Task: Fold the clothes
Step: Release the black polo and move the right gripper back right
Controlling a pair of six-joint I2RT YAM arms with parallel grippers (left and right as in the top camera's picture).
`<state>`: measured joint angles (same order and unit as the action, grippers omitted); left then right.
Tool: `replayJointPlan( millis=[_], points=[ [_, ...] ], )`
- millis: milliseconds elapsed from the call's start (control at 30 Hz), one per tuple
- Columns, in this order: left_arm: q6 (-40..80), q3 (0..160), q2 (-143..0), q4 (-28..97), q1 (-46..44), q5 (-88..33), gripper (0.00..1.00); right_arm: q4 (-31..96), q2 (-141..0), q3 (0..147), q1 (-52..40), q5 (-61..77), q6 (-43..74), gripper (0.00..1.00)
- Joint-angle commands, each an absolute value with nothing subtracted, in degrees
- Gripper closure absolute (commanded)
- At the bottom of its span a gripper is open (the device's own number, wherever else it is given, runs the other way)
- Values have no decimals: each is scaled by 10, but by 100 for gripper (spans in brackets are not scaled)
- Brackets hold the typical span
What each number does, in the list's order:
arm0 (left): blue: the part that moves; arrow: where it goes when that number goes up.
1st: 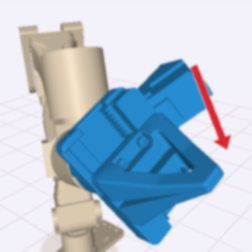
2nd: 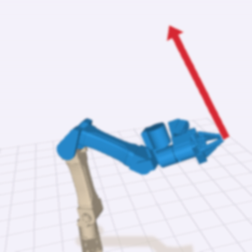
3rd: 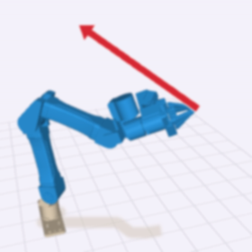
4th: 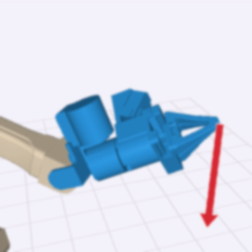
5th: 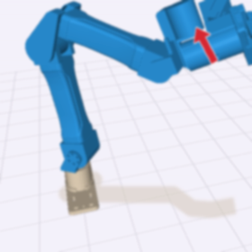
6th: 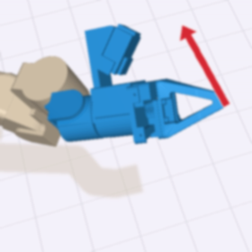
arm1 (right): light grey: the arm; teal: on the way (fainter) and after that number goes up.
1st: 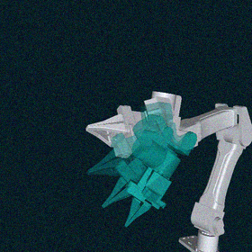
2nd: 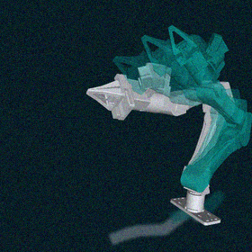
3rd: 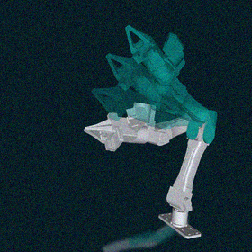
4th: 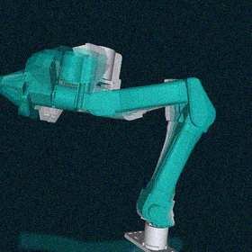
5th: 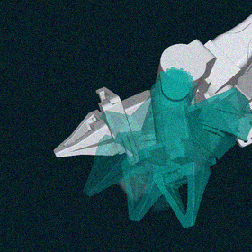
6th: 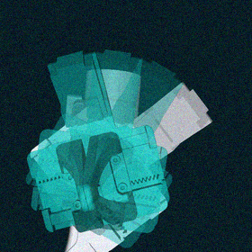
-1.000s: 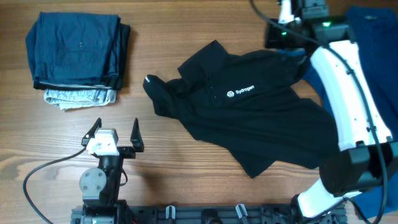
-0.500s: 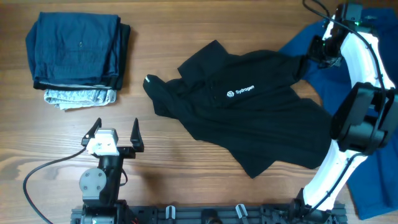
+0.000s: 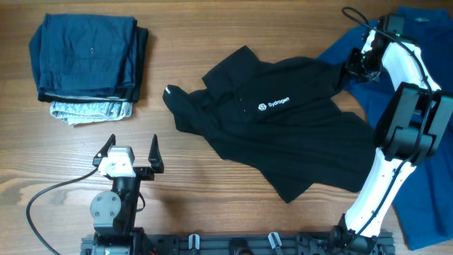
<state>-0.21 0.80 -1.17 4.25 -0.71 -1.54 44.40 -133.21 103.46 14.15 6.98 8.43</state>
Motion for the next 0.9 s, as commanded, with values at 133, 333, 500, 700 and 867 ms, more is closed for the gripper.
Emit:
replayJointPlan(
  millis=[133, 333, 500, 700, 867],
  points=[
    [-13, 4, -11, 43, -10, -12, 0, 427, -1387, 1006, 196, -13, 60, 96],
    [-13, 4, -11, 43, -10, -12, 0, 422, -1386, 1009, 309, -13, 38, 96],
    [-13, 4, -11, 43, -10, -12, 0, 416, -1385, 1027, 359, 45, 15, 79],
    [-13, 4, -11, 43, -10, -12, 0, 491, -1322, 1161, 341, 95, 39, 48],
    [-13, 4, -11, 43, -10, -12, 0, 571, -1198, 1209, 336, 124, 135, 1]
  ],
)
